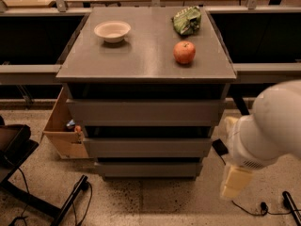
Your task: Open bottom drawer
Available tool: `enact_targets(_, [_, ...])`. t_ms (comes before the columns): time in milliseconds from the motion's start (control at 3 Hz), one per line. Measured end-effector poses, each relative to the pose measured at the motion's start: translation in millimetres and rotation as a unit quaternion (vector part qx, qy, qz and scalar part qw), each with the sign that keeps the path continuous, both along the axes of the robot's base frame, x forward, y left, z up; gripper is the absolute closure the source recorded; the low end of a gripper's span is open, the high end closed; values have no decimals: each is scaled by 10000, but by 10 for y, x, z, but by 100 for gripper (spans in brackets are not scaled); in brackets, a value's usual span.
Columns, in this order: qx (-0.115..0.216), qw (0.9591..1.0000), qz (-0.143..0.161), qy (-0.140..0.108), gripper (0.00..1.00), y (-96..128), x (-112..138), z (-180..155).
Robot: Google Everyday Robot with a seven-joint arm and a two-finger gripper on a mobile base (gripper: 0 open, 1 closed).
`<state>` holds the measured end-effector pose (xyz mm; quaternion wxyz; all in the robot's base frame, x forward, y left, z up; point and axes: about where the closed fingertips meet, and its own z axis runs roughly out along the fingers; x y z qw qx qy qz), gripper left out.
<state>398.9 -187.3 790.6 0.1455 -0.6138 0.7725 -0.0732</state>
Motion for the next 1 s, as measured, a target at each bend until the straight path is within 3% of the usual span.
enact_targets(333, [-115,9993,66,359,0,17,125,-1053])
enact_targets(667, [-84,9972,165,729,0,95,244,-1844])
enact_targets(1000, [-87,9972,163,720,0,93,244,-1832])
